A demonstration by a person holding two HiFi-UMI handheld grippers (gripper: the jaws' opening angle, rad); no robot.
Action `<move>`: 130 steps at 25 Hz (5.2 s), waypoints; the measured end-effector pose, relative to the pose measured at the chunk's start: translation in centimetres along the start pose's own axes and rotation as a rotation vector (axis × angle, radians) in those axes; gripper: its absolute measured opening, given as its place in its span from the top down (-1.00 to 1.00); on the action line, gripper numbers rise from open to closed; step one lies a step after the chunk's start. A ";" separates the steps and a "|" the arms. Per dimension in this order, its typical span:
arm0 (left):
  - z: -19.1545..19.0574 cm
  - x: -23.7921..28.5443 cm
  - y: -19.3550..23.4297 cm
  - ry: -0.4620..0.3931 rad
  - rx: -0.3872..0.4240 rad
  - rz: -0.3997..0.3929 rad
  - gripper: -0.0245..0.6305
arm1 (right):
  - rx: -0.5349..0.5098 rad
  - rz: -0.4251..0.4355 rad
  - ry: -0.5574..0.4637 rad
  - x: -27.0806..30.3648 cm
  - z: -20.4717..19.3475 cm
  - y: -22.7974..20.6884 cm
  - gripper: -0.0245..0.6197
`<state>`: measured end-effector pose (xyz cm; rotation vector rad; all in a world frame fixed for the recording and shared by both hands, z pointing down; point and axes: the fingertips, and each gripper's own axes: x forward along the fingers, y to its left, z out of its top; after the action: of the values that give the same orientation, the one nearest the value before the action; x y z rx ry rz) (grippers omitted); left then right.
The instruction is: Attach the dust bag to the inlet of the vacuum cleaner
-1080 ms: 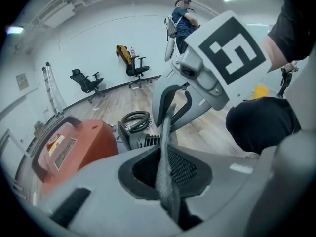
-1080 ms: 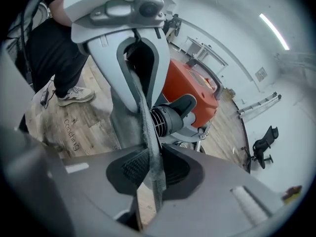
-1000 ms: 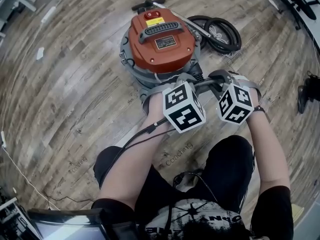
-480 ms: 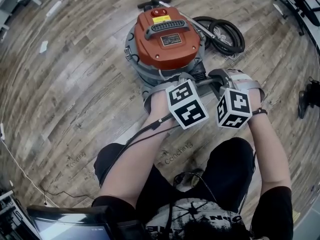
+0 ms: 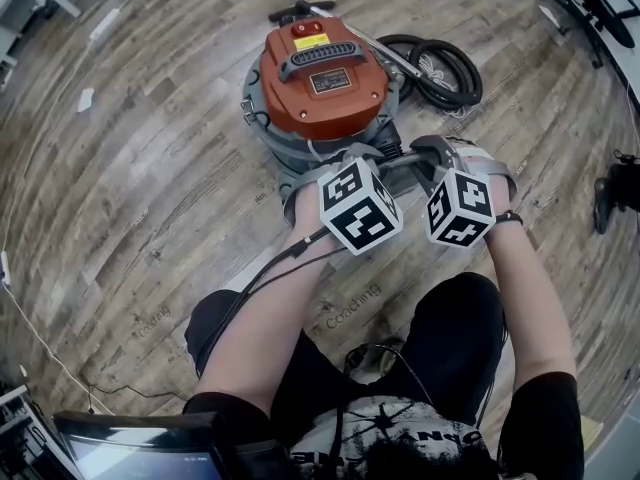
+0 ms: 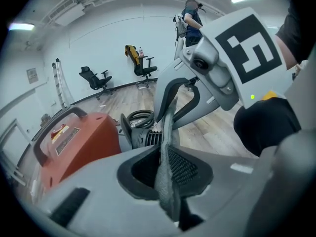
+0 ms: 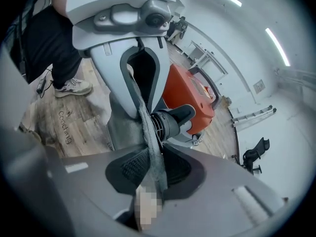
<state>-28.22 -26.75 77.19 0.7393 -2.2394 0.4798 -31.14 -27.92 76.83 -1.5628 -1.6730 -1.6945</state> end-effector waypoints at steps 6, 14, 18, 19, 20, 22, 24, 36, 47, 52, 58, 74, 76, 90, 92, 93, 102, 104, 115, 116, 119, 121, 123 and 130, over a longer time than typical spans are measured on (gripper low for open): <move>-0.8 -0.9 0.4 -0.024 -0.020 0.056 0.54 | 0.066 -0.033 -0.035 -0.4 0.0 -0.3 0.59; 0.5 -4.7 0.0 -0.154 -0.053 0.101 0.37 | 0.229 -0.106 -0.201 -4.5 0.7 -0.9 0.29; 2.2 -7.7 -0.2 -0.311 -0.036 0.147 0.62 | 0.407 -0.149 -0.418 -8.4 2.7 -1.9 0.37; 2.5 -8.5 -0.2 -0.352 -0.044 0.154 0.69 | 0.443 -0.149 -0.481 -9.4 3.4 -1.9 0.45; 2.9 -9.3 -0.3 -0.393 -0.060 0.157 0.79 | 0.469 -0.150 -0.550 -10.3 4.2 -2.1 0.54; 3.5 -10.7 -0.3 -0.461 -0.100 0.157 0.92 | 0.520 -0.151 -0.685 -11.9 5.8 -2.4 0.74; 3.9 -11.8 -0.3 -0.500 -0.122 0.159 0.92 | 0.583 -0.139 -0.761 -12.8 6.8 -2.6 0.89; -1.8 -14.6 -0.4 -0.468 -0.208 0.145 0.92 | 0.662 -0.026 -0.841 -9.5 9.4 0.8 0.91; -3.2 -18.3 1.6 -0.551 -0.249 0.024 0.92 | 0.636 0.078 -0.879 -10.6 12.8 1.0 0.91; 1.5 -24.3 0.2 -0.538 -0.273 -0.024 0.92 | 0.694 0.187 -0.828 -18.8 15.2 -1.5 0.91; 8.9 -36.9 1.0 -0.548 -0.334 -0.001 0.92 | 0.701 0.254 -0.826 -30.6 21.3 -6.8 0.91; 23.9 -67.8 9.1 -0.813 -0.245 0.104 0.92 | 0.563 0.182 -1.002 -52.5 41.4 -22.4 0.90; 24.3 -69.9 10.0 -0.834 -0.221 0.125 0.92 | 0.538 0.193 -1.004 -53.4 43.1 -23.0 0.90; 22.7 -73.2 11.3 -0.824 -0.293 0.307 0.92 | 0.446 0.224 -1.107 -55.4 46.2 -26.0 0.90; 23.6 -73.2 11.4 -0.814 -0.320 0.337 0.92 | 0.417 0.237 -1.120 -56.0 45.9 -27.0 0.90; 23.9 -72.9 11.6 -0.790 -0.350 0.351 0.92 | 0.409 0.246 -1.125 -56.2 45.6 -27.6 0.90; 29.5 -72.1 12.8 -0.786 -0.363 0.416 0.92 | 0.392 0.277 -1.163 -56.1 40.7 -30.3 0.90; 30.7 -71.5 12.8 -0.810 -0.341 0.418 0.92 | 0.386 0.265 -1.175 -55.8 39.9 -30.7 0.90; 32.9 -68.5 12.9 -0.790 -0.288 0.400 0.92 | 0.335 0.212 -1.247 -56.3 37.8 -31.8 0.90; 33.2 -68.5 13.0 -0.801 -0.279 0.400 0.92 | 0.338 0.209 -1.246 -56.3 37.7 -31.8 0.90; 33.1 -68.1 13.1 -0.777 -0.284 0.396 0.92 | 0.337 0.203 -1.230 -55.8 37.4 -31.7 0.90; 33.1 -67.9 13.1 -0.778 -0.264 0.391 0.92 | 0.337 0.204 -1.222 -55.7 37.4 -31.9 0.90; 33.3 -67.9 13.2 -0.776 -0.245 0.391 0.92 | 0.343 0.204 -1.235 -55.9 37.6 -32.3 0.90; 33.5 -68.0 12.8 -0.768 -0.221 0.388 0.92 | 0.344 0.208 -1.225 -55.8 37.6 -31.7 0.90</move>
<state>-14.37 -9.89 3.53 0.3979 -3.1195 0.1137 -18.41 -12.87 5.06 -2.6427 -1.9412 -0.1750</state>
